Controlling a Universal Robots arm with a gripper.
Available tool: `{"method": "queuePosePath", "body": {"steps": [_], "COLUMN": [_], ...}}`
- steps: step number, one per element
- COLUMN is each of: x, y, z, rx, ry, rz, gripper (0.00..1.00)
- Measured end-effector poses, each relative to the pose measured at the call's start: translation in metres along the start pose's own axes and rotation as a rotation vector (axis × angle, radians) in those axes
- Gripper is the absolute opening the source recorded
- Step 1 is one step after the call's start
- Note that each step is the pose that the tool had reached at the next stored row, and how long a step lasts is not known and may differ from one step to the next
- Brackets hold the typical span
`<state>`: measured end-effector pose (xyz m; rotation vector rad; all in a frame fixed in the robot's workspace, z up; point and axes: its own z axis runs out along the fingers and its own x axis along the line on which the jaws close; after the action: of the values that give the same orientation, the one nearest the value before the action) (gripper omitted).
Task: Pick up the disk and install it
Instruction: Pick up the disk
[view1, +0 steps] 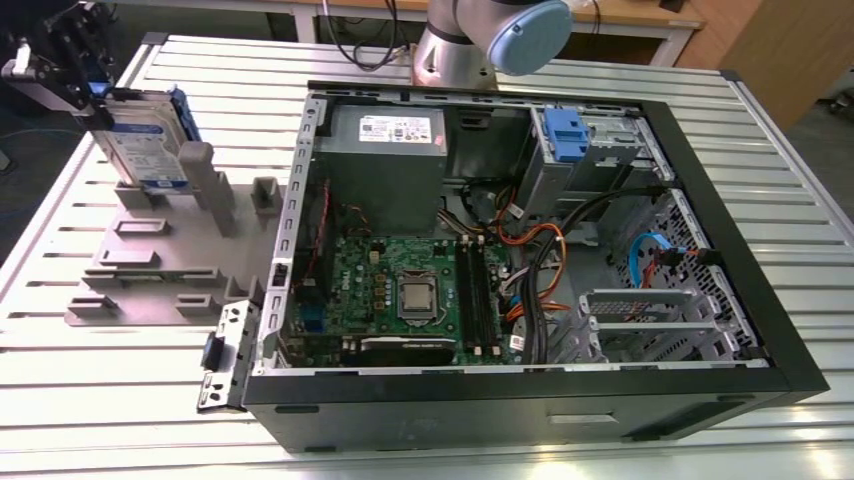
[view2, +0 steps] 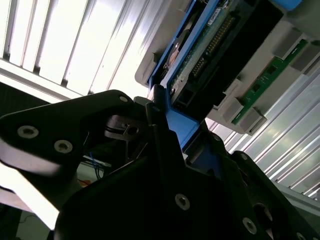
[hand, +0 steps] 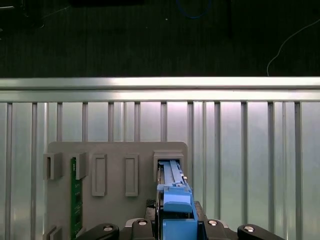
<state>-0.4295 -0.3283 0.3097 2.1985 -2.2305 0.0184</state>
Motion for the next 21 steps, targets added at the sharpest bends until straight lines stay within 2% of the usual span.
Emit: {"method": "queuePosePath", "body": {"steps": [21], "x": [0.0001], "y": [0.0000], "z": [-0.0092], "rx": [0.0003], "ry": [0.0061], "rz": [0.000], "gripper": [0.36]}}
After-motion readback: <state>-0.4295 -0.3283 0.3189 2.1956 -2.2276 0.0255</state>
